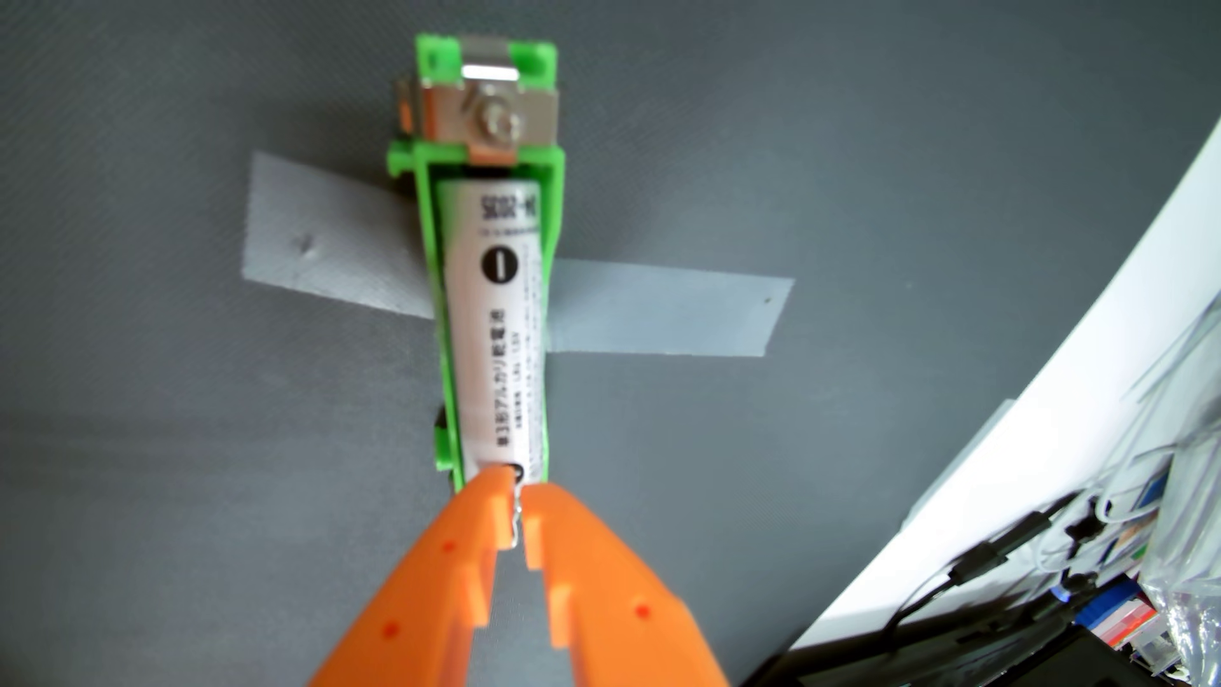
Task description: Insert Battery
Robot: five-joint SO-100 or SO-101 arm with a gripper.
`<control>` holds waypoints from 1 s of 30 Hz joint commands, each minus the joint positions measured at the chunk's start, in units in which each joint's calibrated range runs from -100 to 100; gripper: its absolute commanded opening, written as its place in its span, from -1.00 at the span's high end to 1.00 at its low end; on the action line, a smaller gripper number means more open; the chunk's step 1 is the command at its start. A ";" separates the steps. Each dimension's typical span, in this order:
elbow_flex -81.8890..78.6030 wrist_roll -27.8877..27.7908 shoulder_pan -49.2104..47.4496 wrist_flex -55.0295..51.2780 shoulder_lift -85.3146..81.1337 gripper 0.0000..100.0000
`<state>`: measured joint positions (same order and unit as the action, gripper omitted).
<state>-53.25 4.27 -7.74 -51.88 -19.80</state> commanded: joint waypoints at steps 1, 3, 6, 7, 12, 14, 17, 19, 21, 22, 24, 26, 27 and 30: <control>1.70 -0.30 -0.17 0.40 -0.08 0.97; 1.61 -0.30 -0.29 0.40 -0.08 0.97; 1.61 -0.30 -0.29 0.40 0.17 0.97; 1.70 -0.30 -0.29 0.40 0.58 0.97; 2.33 -0.30 -0.40 0.40 2.92 0.97; 2.33 -0.30 -0.40 0.40 3.00 0.97; 2.33 -0.30 -0.40 0.40 3.00 0.97; 2.33 -0.30 -0.40 0.40 2.92 0.97; 2.33 -0.30 -0.40 0.40 2.50 0.97; 1.97 -0.30 -0.52 0.40 1.50 0.97; 1.07 -0.25 -0.52 -0.11 -2.50 0.97; -0.64 -0.25 -0.64 -0.11 -7.67 0.97; -1.99 -0.25 -0.64 -0.11 -10.25 0.97; -5.14 -0.30 0.07 0.23 -15.67 0.97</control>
<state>-57.14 4.27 -8.07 -51.88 -29.95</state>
